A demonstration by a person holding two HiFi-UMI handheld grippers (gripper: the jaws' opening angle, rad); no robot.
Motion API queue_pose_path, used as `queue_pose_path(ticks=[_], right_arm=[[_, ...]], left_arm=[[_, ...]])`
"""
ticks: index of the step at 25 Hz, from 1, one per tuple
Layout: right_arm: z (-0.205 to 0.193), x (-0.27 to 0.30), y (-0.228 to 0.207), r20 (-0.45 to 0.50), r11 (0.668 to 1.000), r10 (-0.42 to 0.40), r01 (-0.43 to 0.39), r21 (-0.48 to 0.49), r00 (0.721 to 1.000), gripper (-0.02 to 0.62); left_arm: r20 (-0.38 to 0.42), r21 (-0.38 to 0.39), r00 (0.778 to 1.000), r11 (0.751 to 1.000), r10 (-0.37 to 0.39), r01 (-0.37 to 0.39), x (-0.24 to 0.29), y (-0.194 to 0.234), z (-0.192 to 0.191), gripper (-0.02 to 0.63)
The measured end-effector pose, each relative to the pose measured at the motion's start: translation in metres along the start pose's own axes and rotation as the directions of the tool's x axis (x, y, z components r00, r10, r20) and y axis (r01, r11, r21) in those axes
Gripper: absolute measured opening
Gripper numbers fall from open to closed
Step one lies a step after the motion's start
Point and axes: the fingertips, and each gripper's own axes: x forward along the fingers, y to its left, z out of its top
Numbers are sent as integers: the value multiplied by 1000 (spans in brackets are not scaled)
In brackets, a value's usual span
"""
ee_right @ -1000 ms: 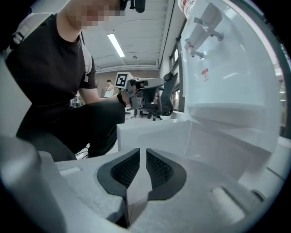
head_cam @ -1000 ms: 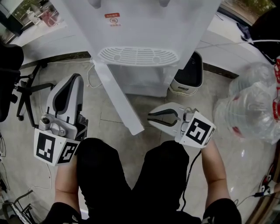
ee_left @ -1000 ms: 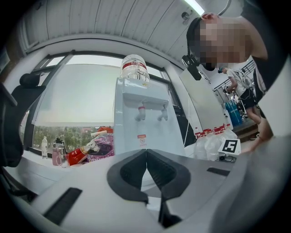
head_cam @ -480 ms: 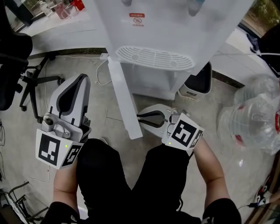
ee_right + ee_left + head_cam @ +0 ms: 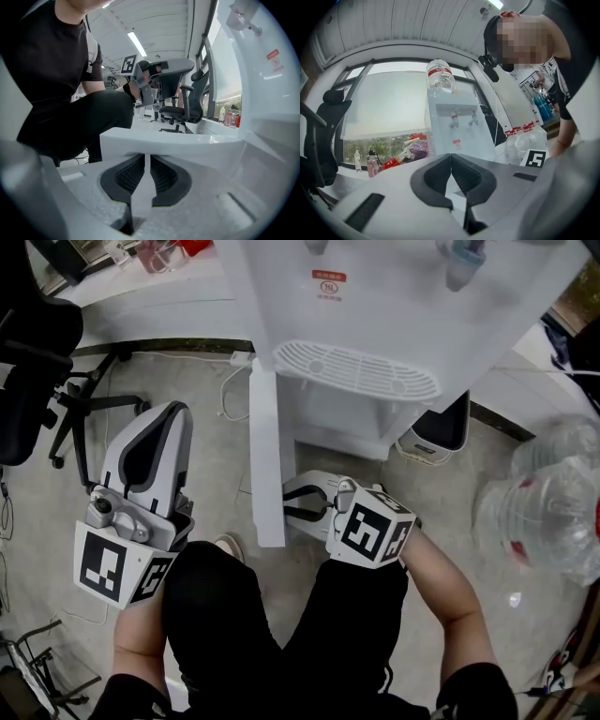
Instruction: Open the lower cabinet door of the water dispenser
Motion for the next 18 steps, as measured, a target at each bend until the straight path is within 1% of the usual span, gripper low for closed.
queue_pose_path(ticks=[3,6,12,18], right_arm=[[2,14,-1,-11,1000,18,-18,-9,1000,41],[2,25,-4,-13,1000,18,-19,-11,1000,41],[10,41,-18,3,999,-5,5,37,1000,41],[18,65,-23,3,1000,9,-9,16,1000,41]], left_arm=[[2,-9,1000,1000,-8,8,1,3,-1,9],[8,-13,1000,1000,-16,17,0,8,-3,9],[12,-32,1000,999,-18,18,-6,25,-7,9],[6,-35,1000,999,-1,2,-18,45,-11,9]])
